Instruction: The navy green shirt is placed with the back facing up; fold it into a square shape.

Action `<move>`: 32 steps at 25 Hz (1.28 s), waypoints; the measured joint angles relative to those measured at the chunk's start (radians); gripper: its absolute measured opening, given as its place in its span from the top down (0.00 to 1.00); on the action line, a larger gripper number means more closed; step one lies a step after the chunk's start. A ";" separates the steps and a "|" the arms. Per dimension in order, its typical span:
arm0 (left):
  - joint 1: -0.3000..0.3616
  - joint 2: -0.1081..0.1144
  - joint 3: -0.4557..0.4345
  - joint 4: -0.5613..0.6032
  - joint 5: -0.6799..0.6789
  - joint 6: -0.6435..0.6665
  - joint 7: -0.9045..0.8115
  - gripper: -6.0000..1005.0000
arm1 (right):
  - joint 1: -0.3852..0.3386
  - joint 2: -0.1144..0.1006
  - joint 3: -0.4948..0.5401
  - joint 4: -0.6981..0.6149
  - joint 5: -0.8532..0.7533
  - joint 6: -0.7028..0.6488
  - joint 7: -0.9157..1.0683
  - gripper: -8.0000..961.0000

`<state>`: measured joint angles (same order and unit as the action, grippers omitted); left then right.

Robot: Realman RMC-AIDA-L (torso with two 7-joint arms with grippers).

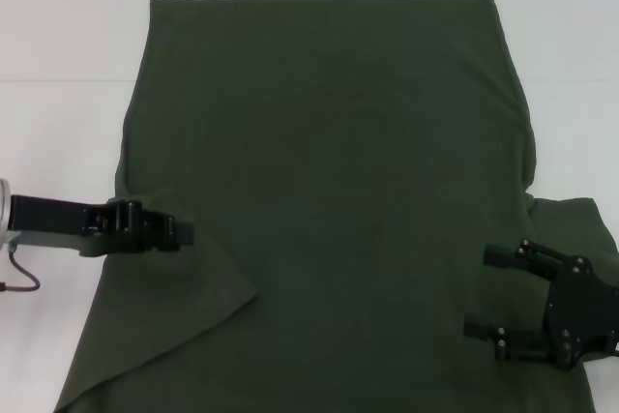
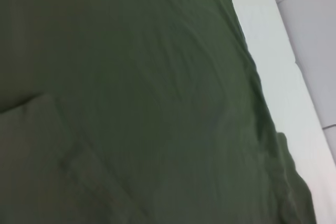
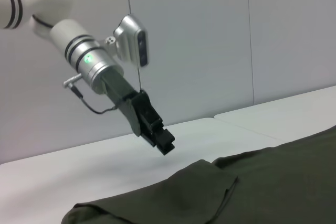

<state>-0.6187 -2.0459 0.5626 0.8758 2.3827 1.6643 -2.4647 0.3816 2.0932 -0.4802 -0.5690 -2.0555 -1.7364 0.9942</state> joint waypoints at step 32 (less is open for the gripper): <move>0.252 -0.052 -0.008 -0.097 -0.239 0.032 1.271 0.19 | -0.064 -0.026 0.068 -0.216 -0.085 0.009 0.610 0.02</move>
<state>-0.3665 -2.0983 0.5545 0.7783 2.1437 1.6968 -1.1940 0.3177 2.0669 -0.4119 -0.7850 -2.1407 -1.7272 1.6040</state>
